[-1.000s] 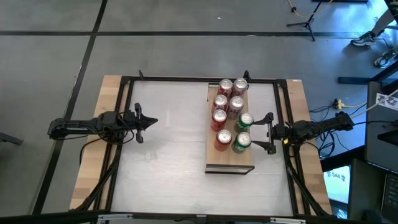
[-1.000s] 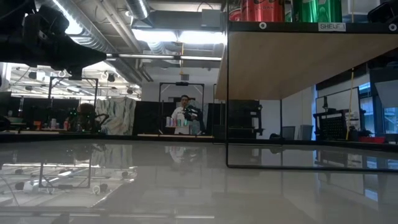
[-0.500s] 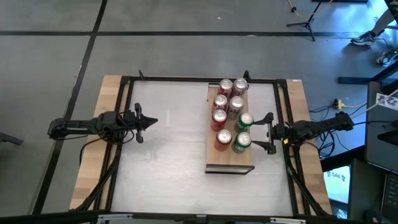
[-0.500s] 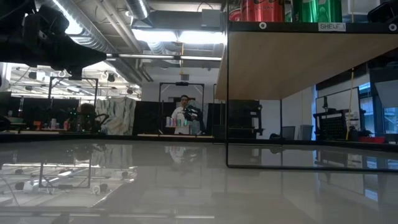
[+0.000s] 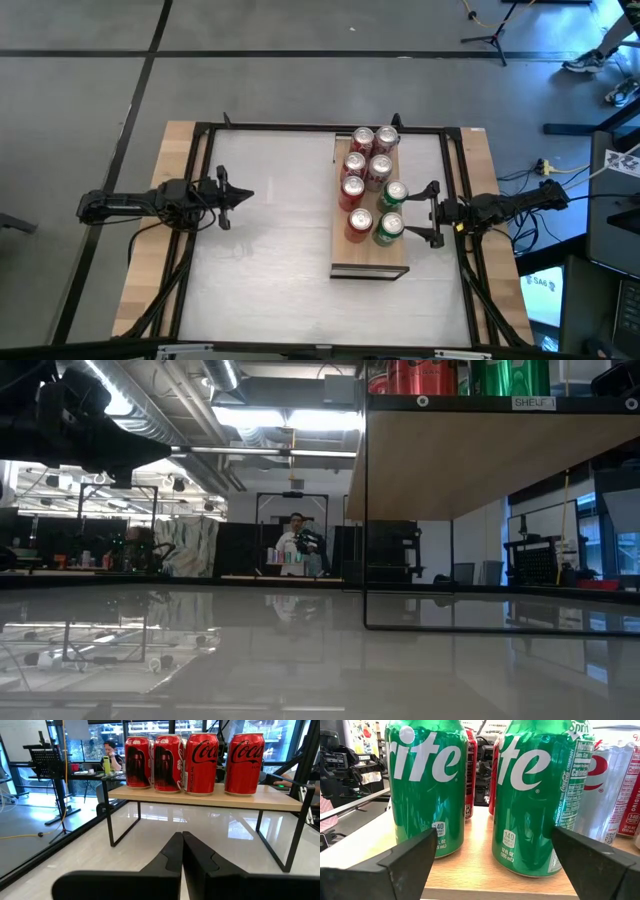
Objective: Place canned beverage on shelf
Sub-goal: Return to Home Position
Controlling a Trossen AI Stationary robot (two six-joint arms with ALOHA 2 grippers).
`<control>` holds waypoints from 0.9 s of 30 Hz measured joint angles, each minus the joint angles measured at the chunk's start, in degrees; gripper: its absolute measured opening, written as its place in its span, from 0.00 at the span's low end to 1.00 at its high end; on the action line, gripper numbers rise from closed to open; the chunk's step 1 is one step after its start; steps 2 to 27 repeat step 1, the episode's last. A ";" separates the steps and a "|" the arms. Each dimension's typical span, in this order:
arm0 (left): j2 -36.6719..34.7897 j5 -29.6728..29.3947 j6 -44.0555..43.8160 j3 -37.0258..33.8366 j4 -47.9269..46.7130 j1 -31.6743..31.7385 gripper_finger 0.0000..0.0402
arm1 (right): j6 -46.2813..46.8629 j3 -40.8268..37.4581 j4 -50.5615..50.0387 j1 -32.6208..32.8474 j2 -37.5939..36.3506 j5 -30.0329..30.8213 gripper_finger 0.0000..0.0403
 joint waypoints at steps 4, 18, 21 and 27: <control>0.00 -0.01 0.00 0.00 0.00 0.00 0.00 | -0.02 -0.01 0.01 0.00 0.01 0.00 0.96; 0.00 -0.01 0.00 0.00 0.00 0.00 0.00 | -0.02 -0.01 0.01 0.00 0.01 0.00 0.96; 0.00 -0.01 0.00 0.00 0.00 0.00 0.00 | -0.02 -0.01 0.01 0.00 0.01 0.00 0.96; 0.00 -0.01 0.00 0.00 0.00 0.00 0.00 | -0.02 -0.01 0.01 0.00 0.01 0.00 0.96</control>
